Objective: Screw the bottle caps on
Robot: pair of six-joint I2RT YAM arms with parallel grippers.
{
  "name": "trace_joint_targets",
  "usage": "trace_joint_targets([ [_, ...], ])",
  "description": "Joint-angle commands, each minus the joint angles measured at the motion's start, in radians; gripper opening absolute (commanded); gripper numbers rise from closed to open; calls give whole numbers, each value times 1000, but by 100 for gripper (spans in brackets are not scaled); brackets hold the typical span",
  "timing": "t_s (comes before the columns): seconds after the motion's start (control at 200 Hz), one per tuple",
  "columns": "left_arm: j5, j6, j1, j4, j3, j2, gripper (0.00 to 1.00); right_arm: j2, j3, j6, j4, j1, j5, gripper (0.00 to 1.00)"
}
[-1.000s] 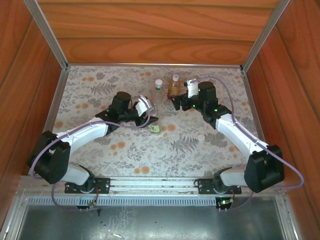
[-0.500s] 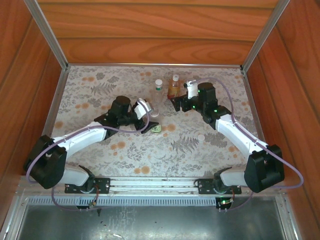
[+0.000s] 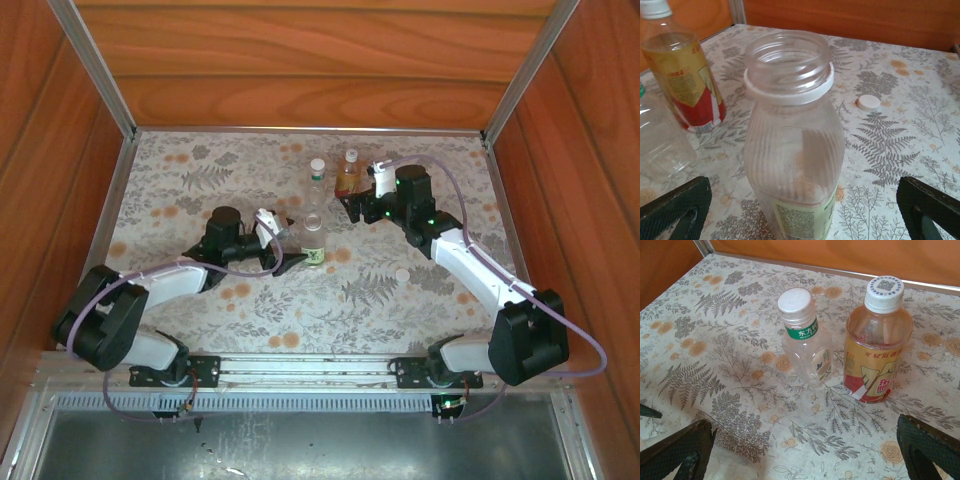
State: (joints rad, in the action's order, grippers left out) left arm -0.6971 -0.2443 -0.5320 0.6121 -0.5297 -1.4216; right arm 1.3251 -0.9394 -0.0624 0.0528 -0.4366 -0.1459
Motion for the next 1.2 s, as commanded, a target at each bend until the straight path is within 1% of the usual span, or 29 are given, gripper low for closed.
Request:
trace_joint_targets([
  [0.0,-129,-30,2,87,-28,-60,99,-3,7,-11,-1,6,-24,99],
  [0.335,-188,-19,3,210,-93,-235,99,-1,1,-5,18,6,-16,99],
  [0.48,-205,12,-3,259,-128,-308,96,11,-8,-4,22,6,-16,99],
  [0.66,-206,23,-6,308,-124,-333,89,16,-12,-2,25,6,-12,99],
  [0.805,-211,73,-11,427,-97,-360,87,14,-9,-2,31,6,-12,99],
  [0.95,-194,172,-10,644,-63,-419,85,8,-9,-2,43,6,-12,99],
  [1.034,-192,214,-10,734,-57,-459,83,4,-10,-2,51,6,-9,98],
  [1.194,-193,227,-10,785,-53,-492,80,6,-19,-2,59,6,-10,98],
])
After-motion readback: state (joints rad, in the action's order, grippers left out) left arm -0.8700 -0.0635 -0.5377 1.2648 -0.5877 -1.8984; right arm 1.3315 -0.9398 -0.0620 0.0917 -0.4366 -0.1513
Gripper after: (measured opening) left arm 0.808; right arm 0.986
